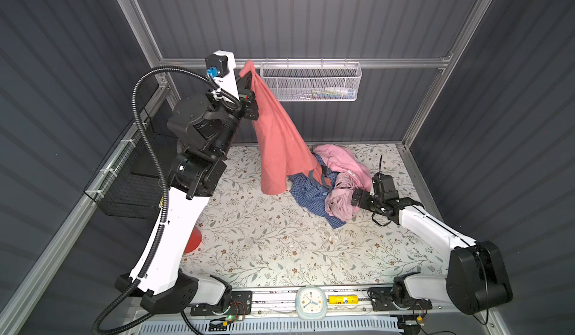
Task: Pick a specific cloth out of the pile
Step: 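Carry the dusty-red shirt away from the pile and lower it onto the table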
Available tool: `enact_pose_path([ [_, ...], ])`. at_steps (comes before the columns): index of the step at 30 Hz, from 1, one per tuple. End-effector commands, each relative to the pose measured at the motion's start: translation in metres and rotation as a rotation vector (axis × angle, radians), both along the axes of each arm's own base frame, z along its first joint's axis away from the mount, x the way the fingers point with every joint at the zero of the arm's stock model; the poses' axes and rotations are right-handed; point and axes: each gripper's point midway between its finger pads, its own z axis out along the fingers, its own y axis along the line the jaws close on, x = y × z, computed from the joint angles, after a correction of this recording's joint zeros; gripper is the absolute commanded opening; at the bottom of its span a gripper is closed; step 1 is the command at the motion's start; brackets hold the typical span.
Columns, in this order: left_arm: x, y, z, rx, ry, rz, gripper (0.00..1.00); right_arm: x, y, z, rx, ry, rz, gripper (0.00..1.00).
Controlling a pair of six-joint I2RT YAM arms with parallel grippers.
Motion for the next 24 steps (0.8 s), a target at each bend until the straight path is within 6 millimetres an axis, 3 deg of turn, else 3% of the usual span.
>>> enact_pose_path([
  [1, -0.023, 0.010, 0.038, -0.054, -0.116, -0.020, 0.00, 0.006, 0.003, 0.006, 0.016, -0.017, 0.000, 0.99],
  [7, -0.021, 0.016, 0.038, -0.034, -0.120, 0.030, 0.00, 0.005, 0.003, 0.004, 0.017, -0.014, -0.005, 0.99],
  [12, -0.005, 0.018, 0.025, 0.016, -0.078, 0.103, 0.00, 0.006, 0.004, 0.004, 0.023, -0.016, -0.002, 0.99],
  [19, 0.039, 0.023, -0.028, 0.133, 0.058, 0.248, 0.00, 0.005, 0.006, 0.003, 0.025, -0.014, 0.005, 0.99],
  [24, 0.071, 0.050, -0.068, 0.203, 0.153, 0.374, 0.00, 0.005, 0.005, 0.005, 0.020, -0.018, 0.007, 0.99],
])
